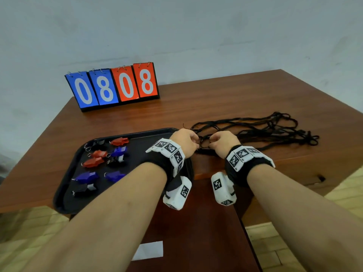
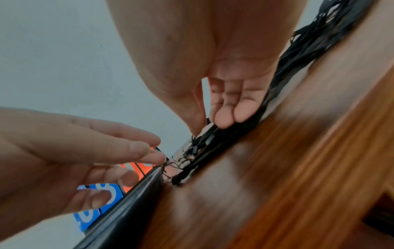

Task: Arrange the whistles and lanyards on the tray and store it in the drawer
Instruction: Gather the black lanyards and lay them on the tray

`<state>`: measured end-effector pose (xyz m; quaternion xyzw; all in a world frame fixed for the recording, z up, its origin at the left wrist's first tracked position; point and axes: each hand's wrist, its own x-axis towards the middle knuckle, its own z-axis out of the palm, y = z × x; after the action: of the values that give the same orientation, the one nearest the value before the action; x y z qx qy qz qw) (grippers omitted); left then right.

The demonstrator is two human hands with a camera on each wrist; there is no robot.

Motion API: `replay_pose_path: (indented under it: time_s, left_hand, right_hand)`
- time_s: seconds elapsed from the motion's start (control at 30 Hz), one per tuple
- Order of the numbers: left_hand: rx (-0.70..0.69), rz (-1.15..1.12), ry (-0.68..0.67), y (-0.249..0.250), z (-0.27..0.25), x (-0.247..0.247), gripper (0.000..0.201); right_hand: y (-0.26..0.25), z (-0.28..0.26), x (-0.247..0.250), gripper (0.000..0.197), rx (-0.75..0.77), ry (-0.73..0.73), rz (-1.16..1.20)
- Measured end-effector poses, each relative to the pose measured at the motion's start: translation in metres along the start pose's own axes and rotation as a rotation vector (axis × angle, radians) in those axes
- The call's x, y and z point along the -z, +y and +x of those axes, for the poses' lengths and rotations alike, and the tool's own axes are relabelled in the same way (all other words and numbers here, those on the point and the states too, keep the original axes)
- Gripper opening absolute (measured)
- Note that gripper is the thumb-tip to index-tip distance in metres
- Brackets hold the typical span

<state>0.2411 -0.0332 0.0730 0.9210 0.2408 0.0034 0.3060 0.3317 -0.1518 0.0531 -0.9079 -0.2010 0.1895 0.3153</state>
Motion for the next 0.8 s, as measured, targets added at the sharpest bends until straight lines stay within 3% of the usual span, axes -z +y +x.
replay_pose_path:
  time_s: [0.2, 0.4, 0.57, 0.67, 0.8]
  left_hand:
    - [0.029, 0.009, 0.002, -0.002, 0.005, -0.004, 0.034]
    - [0.046, 0.007, 0.022, 0.001, 0.004, -0.002, 0.038]
    - [0.050, -0.065, 0.149, 0.006, 0.001, 0.004, 0.032]
    - [0.011, -0.168, 0.238, 0.015, -0.003, 0.012, 0.042]
    - [-0.031, -0.320, 0.256, 0.028, -0.010, 0.027, 0.050]
  right_hand:
    - [-0.007, 0.010, -0.001, 0.027, -0.025, -0.072, -0.281]
    - [-0.007, 0.012, 0.000, 0.023, -0.009, -0.072, -0.351]
    - [-0.015, 0.000, 0.011, 0.022, 0.113, 0.091, -0.174]
    - [-0.025, -0.010, 0.021, 0.018, 0.224, 0.151, -0.048]
    - [-0.042, -0.020, 0.030, 0.018, 0.341, 0.161, 0.020]
